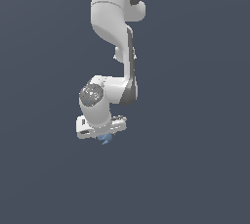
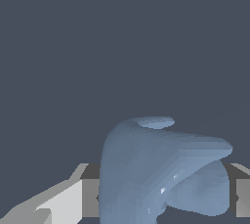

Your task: Pick up the object and move it to a goal position.

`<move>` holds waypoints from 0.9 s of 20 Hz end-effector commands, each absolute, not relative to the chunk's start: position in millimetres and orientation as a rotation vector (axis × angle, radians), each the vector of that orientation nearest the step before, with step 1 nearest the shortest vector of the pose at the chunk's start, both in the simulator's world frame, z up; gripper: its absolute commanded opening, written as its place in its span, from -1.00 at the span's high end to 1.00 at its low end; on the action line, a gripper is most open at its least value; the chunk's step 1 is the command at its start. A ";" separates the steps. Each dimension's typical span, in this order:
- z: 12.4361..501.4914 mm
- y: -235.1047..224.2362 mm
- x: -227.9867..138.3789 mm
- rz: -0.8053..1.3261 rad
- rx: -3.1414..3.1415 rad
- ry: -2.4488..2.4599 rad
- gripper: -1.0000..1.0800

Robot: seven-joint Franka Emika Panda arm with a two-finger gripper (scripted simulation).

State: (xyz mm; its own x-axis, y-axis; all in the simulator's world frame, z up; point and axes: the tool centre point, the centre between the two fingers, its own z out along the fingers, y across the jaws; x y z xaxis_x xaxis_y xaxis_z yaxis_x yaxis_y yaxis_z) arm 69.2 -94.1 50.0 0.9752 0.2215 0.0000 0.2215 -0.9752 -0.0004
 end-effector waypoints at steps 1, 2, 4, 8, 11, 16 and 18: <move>54.9 -110.8 74.4 0.000 -3.122 -0.349 1.00; 56.9 -117.8 76.8 0.000 -3.122 -0.349 1.00; 61.1 -132.5 81.9 0.000 -3.122 -0.349 1.00; 69.9 -162.9 92.7 0.000 -3.122 -0.349 1.00; 75.2 -181.4 99.6 0.000 -3.122 -0.349 1.00; 81.0 -201.6 107.6 0.000 -3.122 -0.349 1.00; 82.5 -206.9 109.8 0.000 -3.122 -0.349 1.00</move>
